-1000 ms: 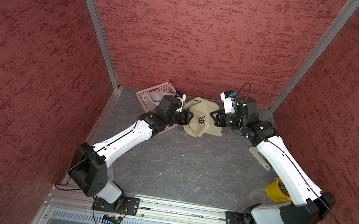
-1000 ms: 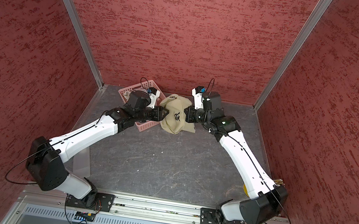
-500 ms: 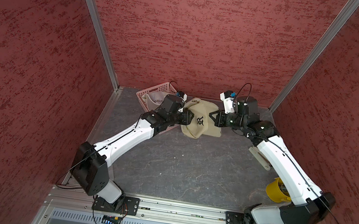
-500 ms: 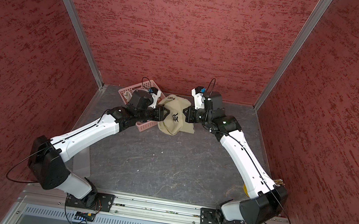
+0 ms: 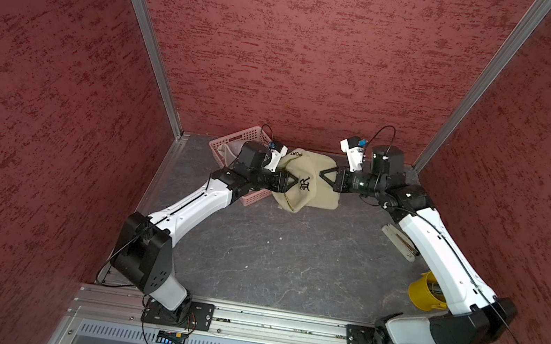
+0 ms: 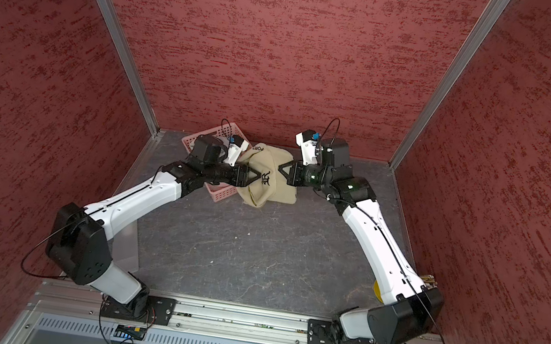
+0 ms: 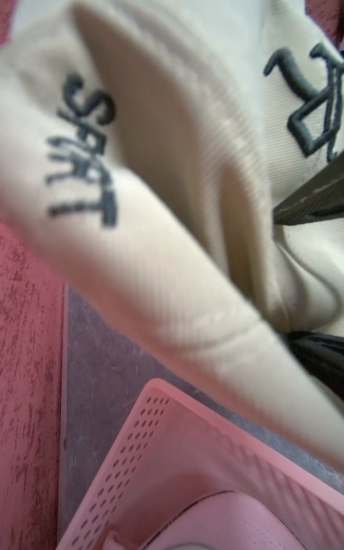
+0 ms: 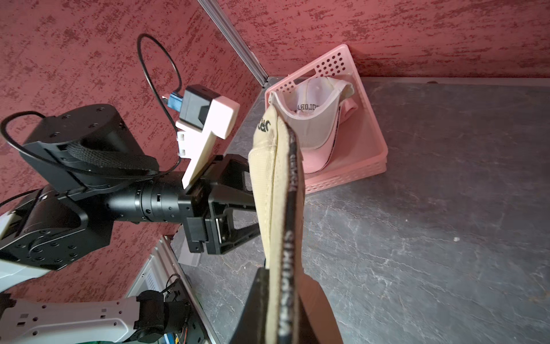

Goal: Turn the baseball cap inside out
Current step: Turn over the baseball cap.

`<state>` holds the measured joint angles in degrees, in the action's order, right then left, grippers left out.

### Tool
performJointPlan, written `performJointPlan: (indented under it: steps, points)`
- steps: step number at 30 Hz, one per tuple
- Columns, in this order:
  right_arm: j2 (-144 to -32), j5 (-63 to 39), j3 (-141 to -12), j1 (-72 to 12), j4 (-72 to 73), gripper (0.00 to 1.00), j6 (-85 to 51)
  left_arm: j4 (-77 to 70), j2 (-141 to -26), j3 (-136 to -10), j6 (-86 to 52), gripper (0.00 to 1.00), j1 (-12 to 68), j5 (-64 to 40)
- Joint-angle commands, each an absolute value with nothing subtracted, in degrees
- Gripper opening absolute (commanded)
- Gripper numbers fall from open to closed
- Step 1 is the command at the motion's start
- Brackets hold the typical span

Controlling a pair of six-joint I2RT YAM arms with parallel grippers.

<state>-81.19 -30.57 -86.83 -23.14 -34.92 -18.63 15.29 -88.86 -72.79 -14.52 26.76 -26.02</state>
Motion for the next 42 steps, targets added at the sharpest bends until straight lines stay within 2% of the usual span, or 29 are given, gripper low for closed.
performJointPlan:
  steps: [1,4,5,6,8,11,15,18,22,25,31,33,34,36,38,42]
  points:
    - [-80.4,-35.0,-87.1,-22.5,-29.9,0.0,-20.0,15.5,-88.8,-72.3,-11.0,0.61,27.4,-28.5]
    - [-80.5,-36.3,-87.8,-22.3,-29.4,0.0,-20.4,15.6,-89.0,-72.2,-10.6,0.6,27.3,-28.3]
    - [-80.5,-36.3,-87.8,-22.4,-29.3,0.0,-20.4,15.6,-89.0,-72.2,-10.5,0.56,27.3,-28.9]
    - [-80.5,-36.2,-87.8,-22.3,-29.2,0.0,-20.3,15.6,-89.2,-72.4,-10.3,0.5,27.3,-30.0]
    - [-80.5,-34.8,-87.6,-21.9,-29.0,0.0,-20.2,15.6,-89.1,-72.7,-10.2,0.27,27.7,-32.5]
    - [-81.0,-31.3,-87.1,-21.2,-29.8,0.0,-19.3,16.7,-87.9,-73.1,-9.8,0.0,28.5,-32.3]
    - [-82.9,-19.8,-87.4,-21.2,-33.9,0.0,-16.2,23.1,-86.0,-76.7,-9.7,0.0,29.5,-25.9]
    - [-86.1,-9.5,-86.2,-21.2,-35.3,0.0,-13.5,34.0,-87.3,-84.0,-9.3,0.0,31.0,-19.9]
    - [-90.1,-4.0,-83.7,-21.2,-34.2,0.0,-12.5,42.9,-88.2,-91.9,-9.8,0.0,32.7,-15.2]
    - [-90.4,-1.6,-81.3,-21.1,-31.7,0.0,-13.3,43.2,-87.1,-92.9,-11.5,0.0,31.8,-19.7]
    - [-90.9,0.3,-81.6,-21.2,-30.5,0.0,-13.3,31.5,-84.2,-86.3,-21.8,0.0,25.7,-43.4]
    - [-92.5,-0.1,-83.3,-21.0,-31.4,0.01,-11.8,27.6,-83.3,-83.9,-25.0,0.0,24.7,-45.1]
    - [-93.1,-1.1,-84.0,-20.9,-31.5,0.07,-11.0,29.7,-83.5,-84.5,-24.1,0.0,24.7,-42.5]
    - [-93.0,-3.7,-84.3,-21.0,-30.8,0.28,-9.2,31.7,-84.3,-84.9,-25.2,0.0,23.7,-39.1]
    - [-91.2,-5.1,-83.8,-20.9,-30.2,0.4,-7.4,29.3,-84.8,-83.5,-29.7,0.0,21.6,-38.5]
    - [-83.9,-5.4,-79.7,-21.4,-27.6,0.54,-3.7,31.8,-85.2,-85.3,-31.0,0.0,21.9,-31.4]
